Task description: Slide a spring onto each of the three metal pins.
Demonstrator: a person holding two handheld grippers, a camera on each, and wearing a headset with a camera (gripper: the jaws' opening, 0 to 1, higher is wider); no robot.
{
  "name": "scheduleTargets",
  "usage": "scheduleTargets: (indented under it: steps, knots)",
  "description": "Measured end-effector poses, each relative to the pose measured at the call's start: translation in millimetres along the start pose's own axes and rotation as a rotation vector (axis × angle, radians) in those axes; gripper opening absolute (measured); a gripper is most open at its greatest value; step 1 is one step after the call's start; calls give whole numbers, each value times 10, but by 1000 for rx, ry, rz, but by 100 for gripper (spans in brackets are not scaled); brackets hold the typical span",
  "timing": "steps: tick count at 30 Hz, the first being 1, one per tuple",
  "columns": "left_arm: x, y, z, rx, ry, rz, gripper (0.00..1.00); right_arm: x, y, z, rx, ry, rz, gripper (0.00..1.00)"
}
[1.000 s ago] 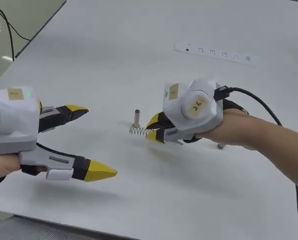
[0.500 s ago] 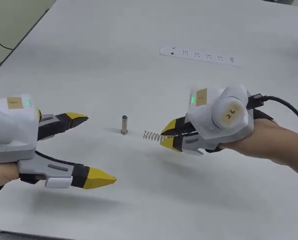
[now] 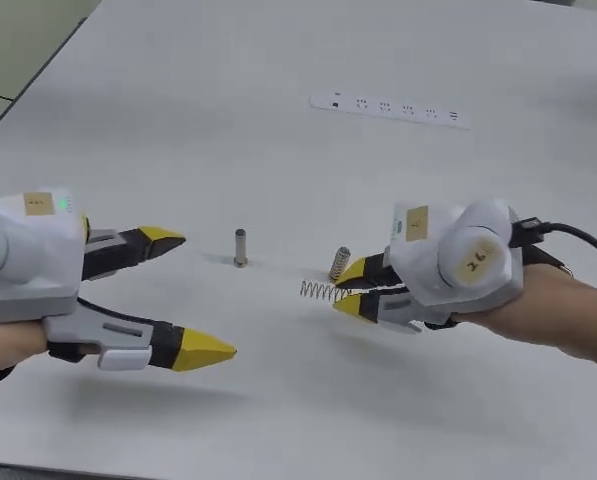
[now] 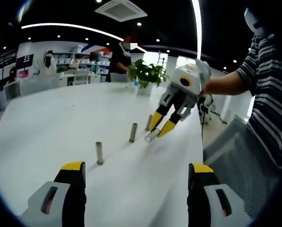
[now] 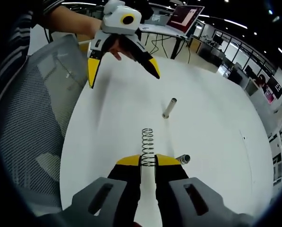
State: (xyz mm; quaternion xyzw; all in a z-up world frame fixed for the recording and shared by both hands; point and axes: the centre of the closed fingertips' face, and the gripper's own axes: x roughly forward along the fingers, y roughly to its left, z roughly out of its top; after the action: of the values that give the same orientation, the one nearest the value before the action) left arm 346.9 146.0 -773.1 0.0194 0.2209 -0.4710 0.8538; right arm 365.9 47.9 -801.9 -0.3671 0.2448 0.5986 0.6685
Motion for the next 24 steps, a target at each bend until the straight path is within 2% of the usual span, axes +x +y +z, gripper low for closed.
scheduleTargets:
  steps: [5,11,15,18,20,22,24]
  knots:
    - [53,-34,6,-5,-2,-29,79,-18,47,32,-36,0,7,8]
    - [184,-103,129,-8,-31,-89,68,-36,38,106,-47,-13,2,8]
    - [293,-155,150,23,-21,-114,64,-50,57,171,-59,-25,2,8]
    - [390,-241,186,41,-23,-155,54,-53,94,193,-69,-26,9,8]
    - [444,-264,195,49,-20,-173,48,-57,100,200,-70,-29,10,8]
    - [473,-275,200,46,-19,-188,35,-62,101,202,-66,-32,8,8]
    - [504,-280,225,49,-28,-193,31,-69,105,200,-64,-33,7,8]
